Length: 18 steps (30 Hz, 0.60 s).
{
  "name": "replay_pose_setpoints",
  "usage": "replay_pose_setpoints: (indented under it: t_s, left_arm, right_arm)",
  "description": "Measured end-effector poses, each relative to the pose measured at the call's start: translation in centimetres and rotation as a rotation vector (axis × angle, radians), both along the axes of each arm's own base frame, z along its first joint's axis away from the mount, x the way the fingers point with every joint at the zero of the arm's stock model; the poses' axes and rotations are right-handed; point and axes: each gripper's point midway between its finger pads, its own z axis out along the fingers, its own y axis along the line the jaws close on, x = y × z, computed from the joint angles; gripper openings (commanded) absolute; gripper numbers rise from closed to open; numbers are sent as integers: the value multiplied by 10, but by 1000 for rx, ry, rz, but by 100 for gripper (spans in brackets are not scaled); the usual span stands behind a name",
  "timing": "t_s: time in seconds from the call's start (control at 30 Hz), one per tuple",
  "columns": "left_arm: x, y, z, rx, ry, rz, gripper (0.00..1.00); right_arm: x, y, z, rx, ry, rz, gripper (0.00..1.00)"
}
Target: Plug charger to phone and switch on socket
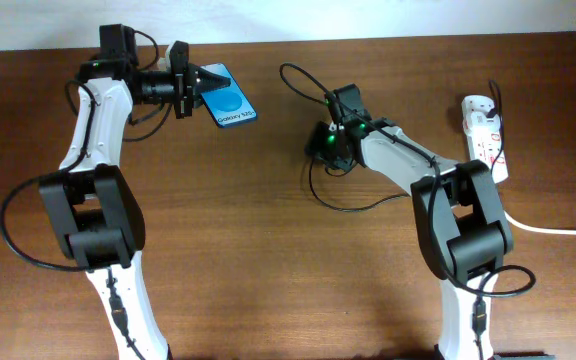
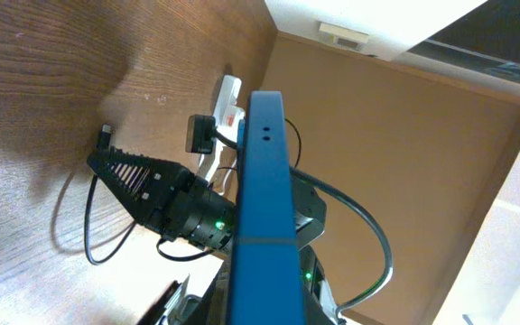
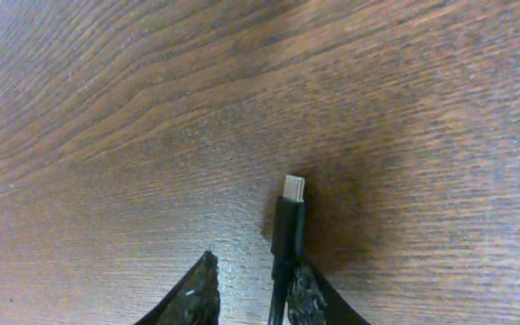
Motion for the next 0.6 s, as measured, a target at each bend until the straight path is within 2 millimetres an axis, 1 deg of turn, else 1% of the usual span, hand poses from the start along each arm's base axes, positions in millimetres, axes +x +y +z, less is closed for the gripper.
replay_pose_setpoints:
  t_s: [0.03,0.13,0.2,0.23,0.27,0.3,0.33,0.37,0.4,0.43,0.47,0.53,0.6]
  left_arm:
    - [0,0,0,0,0,0,0]
    - [0,0,0,1,0,0,0]
    - [0,0,0,1,1,0,0]
    - [0,0,0,1,0,0,0]
    - [0,0,0,-2,0,-1,0]
    - [-1,-1,2,-13,-10,-8,0]
    - [-1,-2,8,-35,-54,-28,0]
    - [-3,-3,13,-56,-81,-44,0]
    - [-4,-4,17,-75,-110,-59,0]
    - [-4,-5,20,-89,-143,-71,0]
    - [-4,-6,27,-111,-193,-89,0]
    - [-5,-8,34,-142,-239,-112,0]
    - [-6,-12,35,-147,-247,-123,0]
  right_arm:
    - [0,0,-1,-1,3,-1,4]
    - [-3,1,-4,-5,1,39,4]
    - [-8,-5,-4,18,21,99,4]
    - [-10,-8,6,52,2,164,4]
    - [-14,-9,24,103,-28,249,4]
    - [-20,-11,57,159,-89,341,4]
    - [-33,-13,108,228,-175,441,4]
    - [-45,-9,141,270,-243,513,4]
    - [-73,4,175,328,-282,612,4]
    - [-88,15,193,367,-310,670,4]
    - [-106,31,211,418,-335,739,4]
    - [-127,51,219,474,-298,782,4]
    - [-142,72,216,488,-218,770,4]
